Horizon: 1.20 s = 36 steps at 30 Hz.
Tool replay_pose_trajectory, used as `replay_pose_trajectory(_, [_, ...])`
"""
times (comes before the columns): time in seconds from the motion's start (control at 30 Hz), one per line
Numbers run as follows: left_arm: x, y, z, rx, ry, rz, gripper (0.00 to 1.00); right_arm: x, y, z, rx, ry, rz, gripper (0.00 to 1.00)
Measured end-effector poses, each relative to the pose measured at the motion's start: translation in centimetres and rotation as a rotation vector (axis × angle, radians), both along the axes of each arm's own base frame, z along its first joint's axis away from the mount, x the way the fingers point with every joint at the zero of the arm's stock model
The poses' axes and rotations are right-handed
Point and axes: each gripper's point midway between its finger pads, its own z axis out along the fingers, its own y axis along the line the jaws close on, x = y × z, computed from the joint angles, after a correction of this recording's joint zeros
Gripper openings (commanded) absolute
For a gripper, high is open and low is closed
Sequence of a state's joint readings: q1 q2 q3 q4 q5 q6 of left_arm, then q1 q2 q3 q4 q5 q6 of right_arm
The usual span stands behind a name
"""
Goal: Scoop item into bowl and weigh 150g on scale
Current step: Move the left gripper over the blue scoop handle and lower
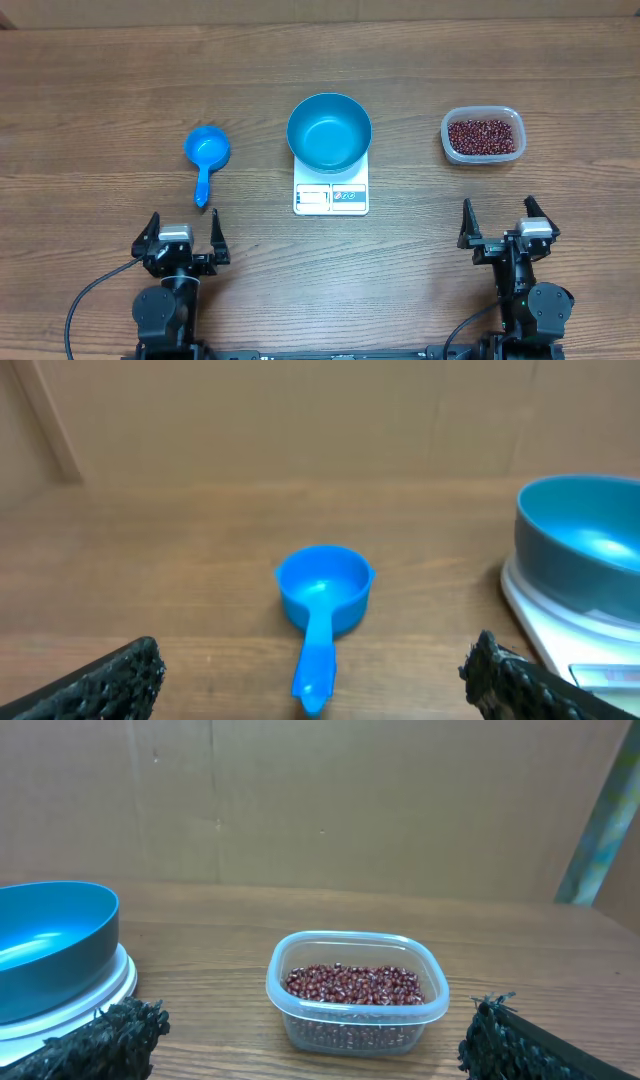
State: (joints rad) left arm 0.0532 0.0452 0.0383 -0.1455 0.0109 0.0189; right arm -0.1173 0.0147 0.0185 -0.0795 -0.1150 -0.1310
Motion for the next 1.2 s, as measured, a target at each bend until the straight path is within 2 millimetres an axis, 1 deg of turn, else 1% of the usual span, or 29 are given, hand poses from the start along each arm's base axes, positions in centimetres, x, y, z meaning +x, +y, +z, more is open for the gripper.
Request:
replay_pose_trajectory(0.1, [-0.3,0.0,-0.8,-0.007,0.082,0.0,1.0,0.0,0.0,0.0,0.0,0.0,0.0,1.0])
replay_pose_trajectory(0.17, [-0.3,0.0,-0.5,-0.008,0.109,0.0,1.0,0.0,0.0,0.0,0.0,0.0,0.0,1.0])
replay_pose_trajectory(0.23, [-0.3,0.0,0.6,-0.009,0.122,0.0,0.99,0.0,0.0,0.0,0.0,0.0,0.0,1.0])
replay_pose_trajectory(0.37, [0.3,0.0,3.6,-0.009,0.13,0.0,0.99,0.0,0.0,0.0,0.0,0.0,0.0,1.0])
replay_pose_trajectory(0.47, [0.9,0.0,4.7,-0.007,0.186,-0.001,1.0,0.0,0.0,0.0,0.0,0.0,0.0,1.0])
replay_pose_trajectory(0.7, [2.6,0.1,4.9,-0.017,0.435,-0.003,0.99,0.0,0.0,0.0,0.0,0.0,0.0,1.0])
replay_pose_trajectory(1.07, [6.0,0.3,7.6,-0.037,0.851,-0.004,1.0,0.0,0.0,0.0,0.0,0.001,0.0,1.0])
replay_pose_trajectory(1.2, [6.6,0.4,7.7,-0.044,1.01,-0.003,1.0,0.0,0.0,0.0,0.0,0.0,0.0,1.0])
